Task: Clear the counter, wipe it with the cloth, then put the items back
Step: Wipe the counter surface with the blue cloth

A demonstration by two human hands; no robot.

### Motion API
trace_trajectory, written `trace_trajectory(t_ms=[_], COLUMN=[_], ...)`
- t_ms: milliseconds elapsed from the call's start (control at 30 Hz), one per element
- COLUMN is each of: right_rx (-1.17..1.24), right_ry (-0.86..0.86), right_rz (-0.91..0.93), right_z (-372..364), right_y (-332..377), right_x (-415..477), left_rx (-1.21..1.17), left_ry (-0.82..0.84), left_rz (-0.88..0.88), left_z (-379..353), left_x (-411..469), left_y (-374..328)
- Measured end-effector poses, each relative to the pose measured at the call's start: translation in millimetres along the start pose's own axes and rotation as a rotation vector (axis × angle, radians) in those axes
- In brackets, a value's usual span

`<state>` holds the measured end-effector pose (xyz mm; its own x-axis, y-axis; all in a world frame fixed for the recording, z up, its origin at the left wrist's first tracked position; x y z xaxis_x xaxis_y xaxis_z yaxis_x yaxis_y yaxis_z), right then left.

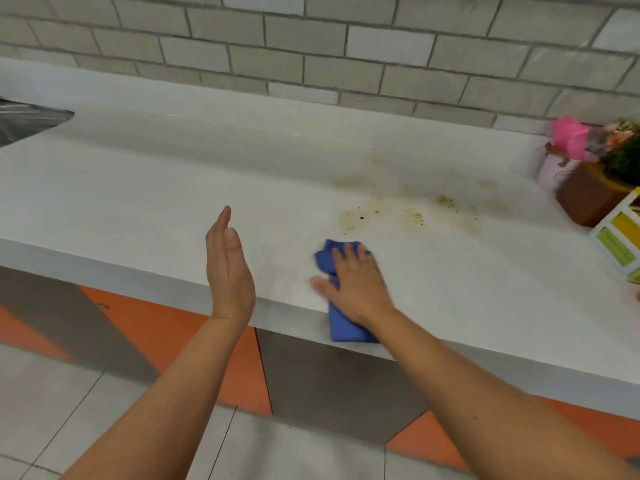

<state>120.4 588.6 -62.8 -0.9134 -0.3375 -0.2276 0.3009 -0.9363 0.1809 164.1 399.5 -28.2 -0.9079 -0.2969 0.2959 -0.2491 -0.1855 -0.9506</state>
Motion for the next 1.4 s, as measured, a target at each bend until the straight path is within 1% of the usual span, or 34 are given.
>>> trace_trajectory(t_ms=[167,200,233,267,300,333,367,400,467,533,600,667,733,767,800,833,900,967,1033,1067,1100,1200,1233,1333,1367,1400], right_rx=[-0.126,-0.115,-0.045,0.085,0.248,0.418,0.568,0.671,0.715,0.741,0.767,0.771,0.762,0.713,0.642,0.568,0.451,0.388,0.397,0.395,0.381,0.417,0.422,0.267,0.29,0.352], right_ry=[0.109,0.119,0.112,0.103,0.101,0.115,0.146,0.155,0.102,0.005,-0.151,-0.378,-0.63,-0.714,-0.749,-0.747,-0.669,-0.515,-0.331,-0.281,-0.284,-0.453,-0.429,-0.099,-0.057,-0.076], right_rz=[0.35,0.427,0.513,0.584,0.616,0.606,0.579,0.545,0.464,0.318,0.117,-0.089,-0.22,-0.268,-0.315,-0.355,-0.386,-0.342,-0.266,-0.25,-0.251,-0.271,-0.27,-0.265,-0.274,-0.279], right_z=[-18,-20,-19,-19,-15,-9,-2,6,32,62,88,108,121,122,119,111,85,58,43,42,45,65,70,61,56,57], right_y=[100,114,126,134,137,136,130,119,83,28,-37,-104,-157,-178,-194,-206,-224,-233,-237,-238,-240,-245,-245,-238,-239,-242], right_x=[23,26,25,24,20,13,6,1,-6,-10,-13,-22,-40,-49,-59,-68,-83,-97,-108,-113,-117,-124,-123,-110,-107,-106], left_rx=[-0.003,-0.002,0.004,0.015,0.027,0.034,0.033,0.028,0.014,0.002,0.001,0.021,0.044,0.057,0.068,0.077,0.09,0.102,0.123,0.139,0.159,0.221,0.241,0.299,0.31,0.315], left_ry=[-0.06,-0.066,-0.068,-0.068,-0.071,-0.079,-0.091,-0.103,-0.104,-0.058,0.025,0.111,0.183,0.215,0.241,0.265,0.307,0.347,0.389,0.413,0.442,0.544,0.578,0.646,0.655,0.658], left_rz=[-0.012,-0.014,-0.017,-0.022,-0.028,-0.033,-0.033,-0.031,-0.02,-0.001,-0.007,-0.021,-0.022,-0.026,-0.032,-0.039,-0.047,-0.052,-0.061,-0.062,-0.057,-0.034,-0.028,-0.009,-0.003,0.002], left_z=[24,28,32,35,38,40,42,43,36,17,-11,-41,-69,-82,-95,-107,-129,-149,-166,-174,-183,-207,-215,-234,-238,-241], left_x=[0,-1,-2,-4,-5,-4,-2,2,9,11,8,3,-1,-2,-4,-7,-13,-17,-20,-21,-21,-19,-19,-17,-16,-15], left_y=[1,0,-1,-4,-7,-10,-14,-17,-22,-24,-26,-27,-29,-30,-31,-31,-31,-32,-32,-32,-32,-28,-27,-21,-20,-18])
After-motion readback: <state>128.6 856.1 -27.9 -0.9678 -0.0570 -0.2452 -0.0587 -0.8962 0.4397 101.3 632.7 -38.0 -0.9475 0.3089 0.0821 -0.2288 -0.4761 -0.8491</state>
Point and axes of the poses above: each hand's wrist, its own x-axis towards the middle knuckle, its own z-axis out of the back of the hand, y = z × x, the point moved 4 cm from there along x, towards the middle knuckle, and after that the axes turned 14 degrees about y, right-handed, at the moved point
